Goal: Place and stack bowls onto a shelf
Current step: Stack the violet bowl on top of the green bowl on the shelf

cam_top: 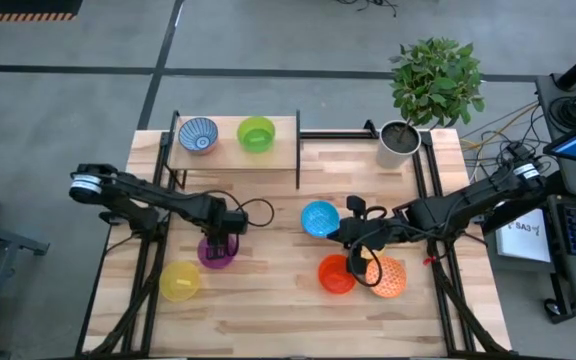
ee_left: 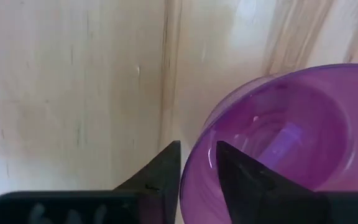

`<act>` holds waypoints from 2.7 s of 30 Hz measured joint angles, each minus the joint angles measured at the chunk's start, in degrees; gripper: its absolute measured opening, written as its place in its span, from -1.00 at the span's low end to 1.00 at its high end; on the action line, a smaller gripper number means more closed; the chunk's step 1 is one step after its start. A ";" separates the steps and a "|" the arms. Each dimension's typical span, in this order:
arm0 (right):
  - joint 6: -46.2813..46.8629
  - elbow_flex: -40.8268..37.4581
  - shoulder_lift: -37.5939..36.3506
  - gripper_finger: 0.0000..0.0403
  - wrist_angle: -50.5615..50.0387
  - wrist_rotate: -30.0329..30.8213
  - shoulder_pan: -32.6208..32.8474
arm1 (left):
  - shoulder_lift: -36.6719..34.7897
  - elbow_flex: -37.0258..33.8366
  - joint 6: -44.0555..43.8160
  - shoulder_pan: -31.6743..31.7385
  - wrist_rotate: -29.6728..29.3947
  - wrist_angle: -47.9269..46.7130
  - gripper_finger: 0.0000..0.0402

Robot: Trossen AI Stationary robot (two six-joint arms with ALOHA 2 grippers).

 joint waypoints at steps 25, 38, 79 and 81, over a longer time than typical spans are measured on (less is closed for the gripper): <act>1.07 -4.81 0.00 -0.96 0.18 -0.63 2.39 | -3.52 37.66 1.33 10.17 0.06 -13.65 -1.00; 0.92 -4.71 -0.11 -0.96 0.22 -0.65 2.38 | 0.00 57.14 5.56 35.90 0.44 -16.24 -1.00; 1.53 -5.04 -0.11 -0.96 0.18 -0.63 2.38 | 22.34 75.93 16.42 50.12 5.38 -31.98 -1.00; 1.52 -5.06 -0.13 -0.96 0.18 -0.63 2.38 | 22.34 75.91 16.42 50.12 5.38 -31.39 -1.00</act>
